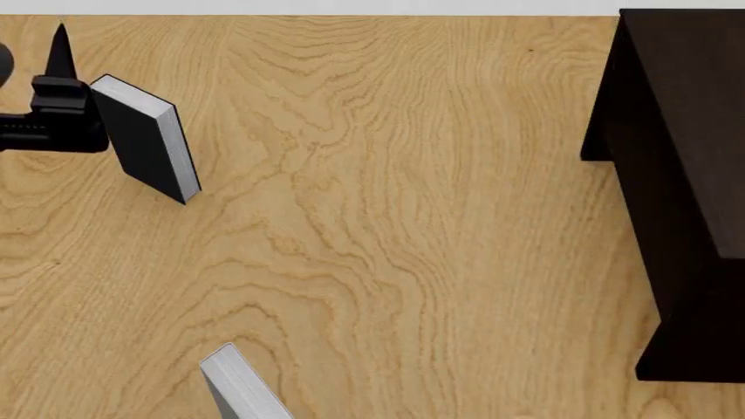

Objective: Pick up the book on the right and place it on the cabinet shelf.

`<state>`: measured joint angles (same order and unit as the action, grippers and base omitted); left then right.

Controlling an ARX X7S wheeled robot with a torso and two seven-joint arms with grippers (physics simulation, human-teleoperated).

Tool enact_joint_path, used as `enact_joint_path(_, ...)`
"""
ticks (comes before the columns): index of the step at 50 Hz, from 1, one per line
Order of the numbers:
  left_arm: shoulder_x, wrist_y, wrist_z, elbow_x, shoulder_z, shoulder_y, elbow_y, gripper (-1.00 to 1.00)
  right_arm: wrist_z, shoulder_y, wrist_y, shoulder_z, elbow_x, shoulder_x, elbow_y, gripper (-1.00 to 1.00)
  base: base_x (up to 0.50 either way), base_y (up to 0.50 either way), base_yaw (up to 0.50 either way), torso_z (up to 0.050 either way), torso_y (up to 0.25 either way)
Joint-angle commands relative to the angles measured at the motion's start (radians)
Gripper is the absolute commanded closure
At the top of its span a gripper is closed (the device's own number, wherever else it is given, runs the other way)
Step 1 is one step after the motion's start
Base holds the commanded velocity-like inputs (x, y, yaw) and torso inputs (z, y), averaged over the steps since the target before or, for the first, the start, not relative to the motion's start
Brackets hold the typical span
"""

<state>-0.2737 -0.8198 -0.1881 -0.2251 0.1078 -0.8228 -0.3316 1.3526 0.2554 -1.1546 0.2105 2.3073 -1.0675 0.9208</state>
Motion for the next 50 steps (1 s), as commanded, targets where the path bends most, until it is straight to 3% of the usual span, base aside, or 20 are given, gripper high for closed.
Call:
enact_joint_path(1,-0.003,0.004,-0.001,-0.006,0.000,0.010,-0.005,-1.00,-0.050,-0.062,-0.053,0.049,-0.072,0.064,-0.038,-1.00,0.00,0.00,0.00,0.000,0.000)
enact_joint_path(33,0.000,0.017,-0.017,-0.009,0.011,-0.008,0.013,-1.00,-0.271,-0.148,-0.250,0.070,-0.374,0.272,-0.144,-1.00,0.00,0.00,0.00,0.000,0.000)
enact_joint_path(50,-0.001,-0.003,-0.035,-0.015,0.006,-0.010,-0.007,-1.00,-0.340,-0.221,-0.285,0.080,-0.475,0.310,-0.138,-1.00,0.00,0.00,0.00,0.000,0.000)
